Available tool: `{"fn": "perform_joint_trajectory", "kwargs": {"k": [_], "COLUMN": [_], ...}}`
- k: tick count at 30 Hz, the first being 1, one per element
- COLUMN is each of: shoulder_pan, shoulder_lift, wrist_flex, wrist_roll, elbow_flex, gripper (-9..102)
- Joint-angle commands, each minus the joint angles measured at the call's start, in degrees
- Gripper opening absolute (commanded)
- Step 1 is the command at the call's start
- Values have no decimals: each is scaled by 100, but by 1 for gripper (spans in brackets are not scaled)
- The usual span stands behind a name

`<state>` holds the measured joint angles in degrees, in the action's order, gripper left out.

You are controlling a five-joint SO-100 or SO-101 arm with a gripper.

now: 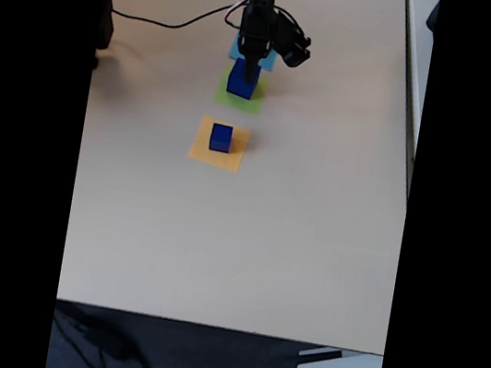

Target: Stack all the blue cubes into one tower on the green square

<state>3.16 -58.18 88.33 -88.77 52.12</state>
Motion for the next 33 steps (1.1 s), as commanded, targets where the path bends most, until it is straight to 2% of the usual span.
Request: {"fn": "perform_joint_trajectory", "kwargs": {"k": [1, 33], "shoulder_pan": [26, 105], "shoulder_lift": [-571, -483], "wrist_flex": [35, 229], "wrist_roll": [44, 264], "elbow_flex": [-35, -9], "gripper": [24, 18]}}
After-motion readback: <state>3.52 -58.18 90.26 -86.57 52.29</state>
